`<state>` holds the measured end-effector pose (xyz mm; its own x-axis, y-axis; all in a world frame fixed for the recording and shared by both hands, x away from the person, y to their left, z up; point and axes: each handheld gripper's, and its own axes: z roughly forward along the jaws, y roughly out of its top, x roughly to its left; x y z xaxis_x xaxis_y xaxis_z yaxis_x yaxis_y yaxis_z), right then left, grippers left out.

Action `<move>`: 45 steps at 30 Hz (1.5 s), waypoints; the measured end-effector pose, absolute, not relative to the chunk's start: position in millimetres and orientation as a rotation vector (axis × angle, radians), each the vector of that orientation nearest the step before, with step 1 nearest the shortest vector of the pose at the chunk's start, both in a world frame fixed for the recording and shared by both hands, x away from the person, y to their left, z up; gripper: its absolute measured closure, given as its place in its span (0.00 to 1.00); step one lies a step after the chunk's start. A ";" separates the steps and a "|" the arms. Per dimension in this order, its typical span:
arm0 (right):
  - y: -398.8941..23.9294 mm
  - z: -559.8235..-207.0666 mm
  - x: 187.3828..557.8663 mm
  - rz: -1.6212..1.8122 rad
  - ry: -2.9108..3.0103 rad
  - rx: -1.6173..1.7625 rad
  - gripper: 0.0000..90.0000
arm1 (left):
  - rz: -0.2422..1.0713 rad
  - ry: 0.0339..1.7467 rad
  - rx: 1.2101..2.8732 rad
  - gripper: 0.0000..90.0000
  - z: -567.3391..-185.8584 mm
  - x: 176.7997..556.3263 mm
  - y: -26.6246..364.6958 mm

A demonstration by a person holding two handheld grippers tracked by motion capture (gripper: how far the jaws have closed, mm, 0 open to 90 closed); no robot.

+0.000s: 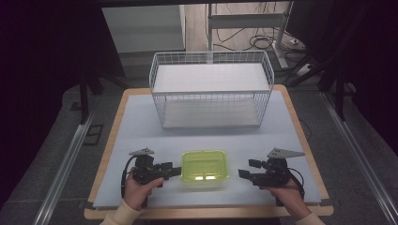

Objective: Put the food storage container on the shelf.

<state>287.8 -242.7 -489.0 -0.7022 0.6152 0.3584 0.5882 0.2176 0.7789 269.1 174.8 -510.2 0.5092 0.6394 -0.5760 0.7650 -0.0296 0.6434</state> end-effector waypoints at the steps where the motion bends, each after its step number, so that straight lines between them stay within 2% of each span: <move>1: -241.6 -489.3 288.7 1.541 2.434 1.222 0.33 | -0.169 1.193 1.713 0.42 -510.2 271.6 174.1; 9: -231.7 -494.1 302.0 1.590 2.446 1.358 0.42 | -0.230 1.208 1.663 0.46 -511.7 275.8 174.6; 18: -213.2 -502.1 321.8 1.575 2.476 1.463 0.43 | -0.286 1.233 1.637 0.49 -517.4 285.2 172.8; 33: -208.0 -515.6 332.3 1.597 2.531 1.574 0.51 | -0.360 1.259 1.643 0.60 -529.8 292.2 169.6; 38: -205.7 -520.0 333.7 1.618 2.563 1.615 0.61 | -0.374 1.262 1.642 0.63 -532.0 293.5 165.6; 42: -203.6 -522.2 335.5 1.652 2.578 1.637 0.67 | -0.377 1.262 1.655 0.70 -532.9 294.1 163.4; 45: -200.2 -523.6 335.5 1.637 2.603 1.639 0.75 | -0.395 1.271 1.652 0.76 -535.4 296.0 163.5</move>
<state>335.5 -200.2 -523.6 -0.5123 0.5246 0.6799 0.8400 0.1417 0.5237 296.0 163.5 -535.4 0.4005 0.5521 -0.7313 0.8693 0.0233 0.4937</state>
